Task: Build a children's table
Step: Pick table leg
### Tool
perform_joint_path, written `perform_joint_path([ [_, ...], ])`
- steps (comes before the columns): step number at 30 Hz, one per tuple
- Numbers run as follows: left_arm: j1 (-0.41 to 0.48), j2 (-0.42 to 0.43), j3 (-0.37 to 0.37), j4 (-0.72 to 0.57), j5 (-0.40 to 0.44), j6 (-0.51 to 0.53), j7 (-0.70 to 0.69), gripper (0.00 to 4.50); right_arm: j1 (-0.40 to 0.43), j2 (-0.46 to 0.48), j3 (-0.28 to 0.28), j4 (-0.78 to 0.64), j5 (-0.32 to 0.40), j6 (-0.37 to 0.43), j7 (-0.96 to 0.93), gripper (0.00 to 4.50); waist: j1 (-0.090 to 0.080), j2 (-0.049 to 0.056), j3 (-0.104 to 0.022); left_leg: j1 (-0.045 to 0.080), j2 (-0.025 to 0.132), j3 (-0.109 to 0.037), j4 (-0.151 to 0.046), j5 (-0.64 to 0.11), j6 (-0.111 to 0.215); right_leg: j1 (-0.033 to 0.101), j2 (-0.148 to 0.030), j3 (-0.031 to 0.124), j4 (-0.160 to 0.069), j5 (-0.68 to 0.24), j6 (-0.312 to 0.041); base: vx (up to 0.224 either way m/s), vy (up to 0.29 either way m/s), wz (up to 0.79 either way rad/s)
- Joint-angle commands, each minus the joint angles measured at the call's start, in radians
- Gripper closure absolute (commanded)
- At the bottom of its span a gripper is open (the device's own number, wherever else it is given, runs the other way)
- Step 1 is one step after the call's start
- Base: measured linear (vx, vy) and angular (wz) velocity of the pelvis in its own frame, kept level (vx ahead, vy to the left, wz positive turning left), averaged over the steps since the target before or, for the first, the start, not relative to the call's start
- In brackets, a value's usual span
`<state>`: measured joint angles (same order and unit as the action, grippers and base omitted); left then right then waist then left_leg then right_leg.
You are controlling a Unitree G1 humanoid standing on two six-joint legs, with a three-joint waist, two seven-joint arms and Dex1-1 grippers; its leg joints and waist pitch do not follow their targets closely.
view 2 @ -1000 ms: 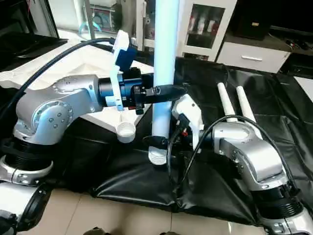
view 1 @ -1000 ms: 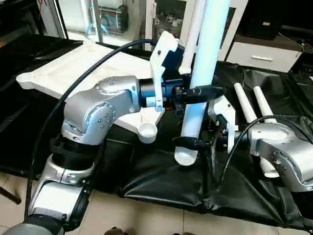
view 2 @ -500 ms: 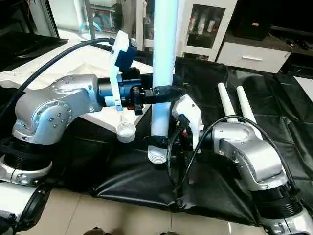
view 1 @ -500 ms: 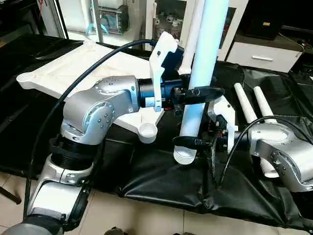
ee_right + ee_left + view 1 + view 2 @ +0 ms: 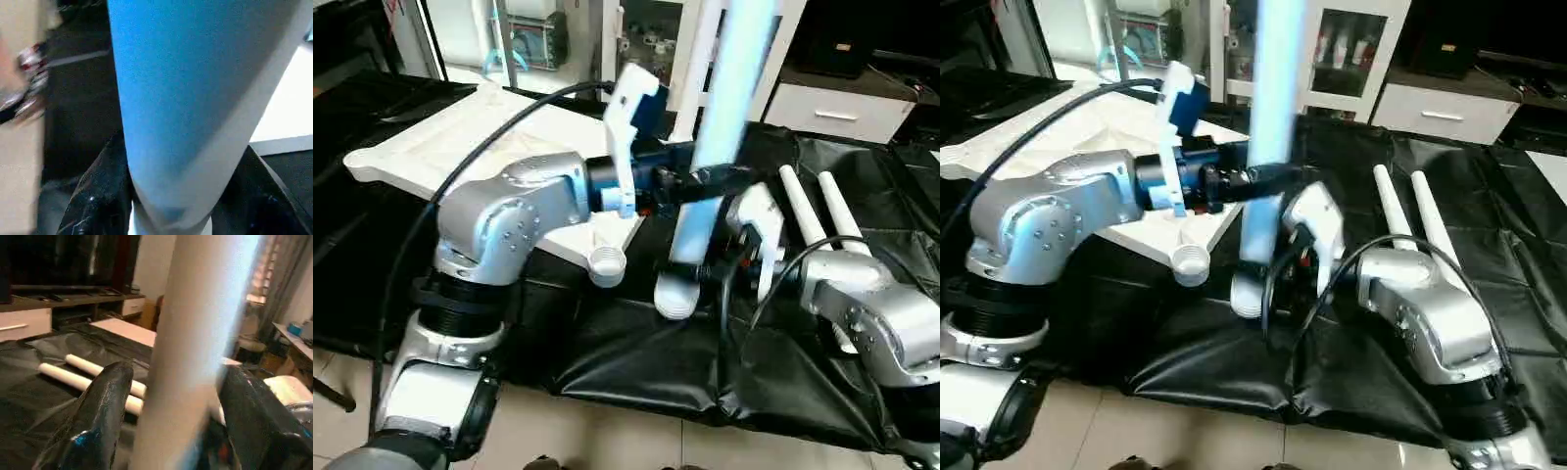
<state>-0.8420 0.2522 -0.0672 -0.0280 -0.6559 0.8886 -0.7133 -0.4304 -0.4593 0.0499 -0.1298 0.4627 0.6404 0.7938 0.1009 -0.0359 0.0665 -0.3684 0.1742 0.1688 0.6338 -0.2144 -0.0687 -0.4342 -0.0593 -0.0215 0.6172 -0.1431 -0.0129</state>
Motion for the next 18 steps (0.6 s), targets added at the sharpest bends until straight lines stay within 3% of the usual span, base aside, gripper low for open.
perform_joint_path([
  [1, -0.004, 0.001, 0.009, -0.003, -0.005, 0.013, 0.003, 0.86, -0.01, -0.003, -0.028, 0.006, 0.01, -0.017, -0.015, 2.64, 0.002, 0.005, -0.08, 0.005, 0.03, -0.009, -0.074, -0.097, 0.0, 0.071, -0.056, 0.026, -0.062, -0.237, -0.185, 0.0, 0.0, 0.0],
  [6, 0.013, 0.024, 0.017, -0.002, 0.019, -0.001, 0.016, 0.42, -0.032, 0.044, -0.094, 0.069, -0.033, -0.048, -0.158, 2.64, -0.001, 0.011, -0.083, 0.005, 0.029, -0.008, -0.074, -0.082, -0.007, 0.07, -0.055, 0.024, -0.058, -0.202, -0.199, 0.0, 0.0, 0.0],
  [7, 0.022, 0.058, -0.019, 0.026, 0.097, -0.071, 0.018, 0.33, -0.035, 0.051, -0.109, 0.079, -0.043, -0.053, -0.186, 2.64, 0.0, 0.01, -0.083, 0.004, 0.029, -0.009, -0.075, -0.084, -0.005, 0.07, -0.055, 0.024, -0.063, -0.21, -0.191, 0.0, 0.0, 0.0],
  [8, 0.032, 0.128, -0.103, 0.085, 0.246, -0.198, 0.021, 0.27, -0.035, 0.055, -0.12, 0.082, -0.044, -0.051, -0.198, 2.64, 0.0, 0.012, -0.081, 0.005, 0.028, -0.01, -0.077, -0.093, -0.002, 0.07, -0.054, 0.024, -0.066, -0.233, -0.171, 0.0, 0.0, 0.0],
  [9, 0.033, 0.138, -0.116, 0.094, 0.268, -0.217, 0.022, 0.27, -0.034, 0.055, -0.121, 0.082, -0.044, -0.05, -0.198, 2.64, -0.003, 0.006, -0.081, 0.004, 0.027, -0.009, -0.077, -0.096, 0.003, 0.071, -0.052, 0.025, -0.07, -0.247, -0.154, 0.0, 0.0, 0.0],
  [10, 0.036, 0.221, -0.219, 0.176, 0.422, -0.332, 0.027, 0.09, -0.025, 0.053, -0.127, 0.073, -0.041, -0.045, -0.2, 2.64, -0.005, 0.011, -0.08, 0.004, 0.029, -0.013, -0.082, -0.106, -0.001, 0.071, -0.052, 0.027, -0.068, -0.292, -0.097, 0.0, 0.0, 0.0],
  [11, 0.039, 0.298, -0.299, 0.271, 0.534, -0.428, 0.008, 0.03, -0.005, 0.05, -0.127, 0.05, -0.034, -0.034, -0.194, 2.64, -0.007, 0.014, -0.081, 0.002, 0.027, -0.016, -0.083, -0.1, -0.001, 0.071, -0.052, 0.026, -0.071, -0.298, -0.083, 0.0, 0.0, 0.0],
  [13, 0.04, 0.323, -0.32, 0.314, 0.563, -0.46, -0.007, 0.0, 0.008, 0.048, -0.124, 0.037, -0.03, -0.029, -0.19, 2.64, -0.012, 0.016, -0.083, 0.004, 0.025, -0.015, -0.084, -0.099, -0.015, 0.07, -0.053, 0.028, -0.07, -0.305, -0.058, 0.0, 0.0, 0.0],
  [14, 0.047, 0.368, -0.355, 0.412, 0.587, -0.496, -0.071, 0.0, 0.036, 0.042, -0.103, 0.009, -0.024, -0.022, -0.175, 2.64, -0.012, 0.021, -0.086, 0.009, 0.027, -0.014, -0.083, -0.086, -0.025, 0.065, -0.055, 0.028, -0.066, -0.271, -0.083, 0.0, 0.0, 0.0],
  [15, 0.047, 0.369, -0.357, 0.414, 0.588, -0.497, -0.073, 0.0, 0.037, 0.042, -0.102, 0.008, -0.024, -0.022, -0.175, 2.64, -0.011, 0.021, -0.086, 0.01, 0.027, -0.012, -0.082, -0.087, -0.026, 0.063, -0.054, 0.028, -0.066, -0.257, -0.094, 0.0, 0.0, 0.0],
  [16, 0.049, 0.381, -0.374, 0.436, 0.598, -0.508, -0.097, 0.0, 0.042, 0.04, -0.096, 0.002, -0.022, -0.021, -0.17, 2.64, -0.01, 0.024, -0.087, 0.012, 0.031, -0.012, -0.084, -0.088, -0.033, 0.062, -0.055, 0.027, -0.056, -0.196, -0.137, 0.0, 0.0, 0.0],
  [17, 0.049, 0.396, -0.405, 0.462, 0.621, -0.529, -0.118, 0.0, 0.047, 0.04, -0.09, -0.004, -0.02, -0.018, -0.166, 2.64, -0.01, 0.024, -0.087, 0.012, 0.031, -0.012, -0.084, -0.088, -0.033, 0.062, -0.055, 0.027, -0.056, -0.196, -0.137, 0.0, 0.0, 0.0],
  [18, 0.049, 0.396, -0.406, 0.463, 0.623, -0.53, -0.119, 0.0, 0.047, 0.04, -0.09, -0.005, -0.02, -0.018, -0.166, 2.64, -0.01, 0.025, -0.086, 0.013, 0.034, -0.012, -0.085, -0.097, -0.036, 0.062, -0.057, 0.027, -0.054, -0.175, -0.161, 0.0, 0.0, 0.0],
])
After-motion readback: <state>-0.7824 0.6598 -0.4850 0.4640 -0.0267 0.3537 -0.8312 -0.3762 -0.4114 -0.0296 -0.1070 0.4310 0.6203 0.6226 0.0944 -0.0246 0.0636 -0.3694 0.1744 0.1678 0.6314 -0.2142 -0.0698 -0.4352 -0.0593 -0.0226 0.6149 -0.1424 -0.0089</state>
